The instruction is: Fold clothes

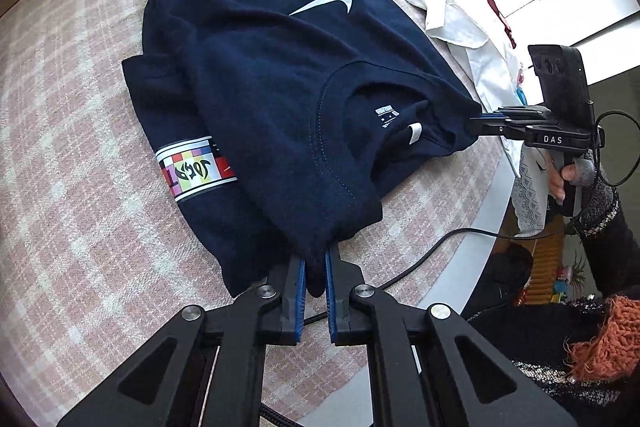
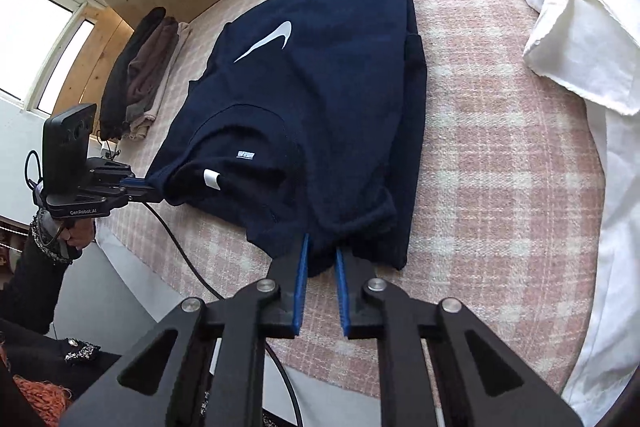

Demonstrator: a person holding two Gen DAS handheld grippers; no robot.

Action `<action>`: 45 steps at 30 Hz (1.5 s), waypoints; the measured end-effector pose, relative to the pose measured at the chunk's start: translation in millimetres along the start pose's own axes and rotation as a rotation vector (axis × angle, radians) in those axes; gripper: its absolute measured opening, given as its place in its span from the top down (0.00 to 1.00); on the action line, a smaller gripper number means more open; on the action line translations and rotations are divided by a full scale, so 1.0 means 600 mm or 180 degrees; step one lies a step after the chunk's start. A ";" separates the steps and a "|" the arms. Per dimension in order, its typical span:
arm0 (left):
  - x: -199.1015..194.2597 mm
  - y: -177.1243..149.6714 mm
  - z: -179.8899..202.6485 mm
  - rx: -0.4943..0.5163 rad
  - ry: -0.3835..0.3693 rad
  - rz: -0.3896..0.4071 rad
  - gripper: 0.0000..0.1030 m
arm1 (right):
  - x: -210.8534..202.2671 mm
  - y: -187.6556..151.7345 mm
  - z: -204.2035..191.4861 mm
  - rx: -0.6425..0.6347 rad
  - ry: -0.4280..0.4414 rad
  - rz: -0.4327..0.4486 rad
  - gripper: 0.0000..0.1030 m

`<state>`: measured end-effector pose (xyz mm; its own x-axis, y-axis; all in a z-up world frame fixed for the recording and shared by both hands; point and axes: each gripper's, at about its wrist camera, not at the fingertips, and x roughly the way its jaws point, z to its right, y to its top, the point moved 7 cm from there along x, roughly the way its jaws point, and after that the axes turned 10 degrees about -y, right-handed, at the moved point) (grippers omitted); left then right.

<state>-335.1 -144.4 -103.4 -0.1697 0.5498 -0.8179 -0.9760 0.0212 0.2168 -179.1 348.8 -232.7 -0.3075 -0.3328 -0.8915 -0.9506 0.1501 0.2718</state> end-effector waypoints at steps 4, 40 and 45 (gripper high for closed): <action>-0.052 0.008 0.003 -0.0005 -0.0060 0.0152 0.93 | -0.056 0.016 -0.007 0.0204 0.0452 0.0224 0.91; 0.144 0.266 0.260 0.0929 0.0488 -0.0740 0.65 | -0.017 -0.022 0.045 -0.0868 -0.0324 0.0456 0.62; 0.226 0.289 0.295 0.0857 0.0768 -0.1169 0.64 | -0.012 -0.013 0.057 -0.0870 -0.0232 0.0583 0.62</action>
<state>-503.0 81.6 -82.3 0.1199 0.2581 -0.9586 -0.9128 0.4084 -0.0042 -168.2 382.1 -240.9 -0.4797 -0.2545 -0.8397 -0.8593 -0.0573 0.5083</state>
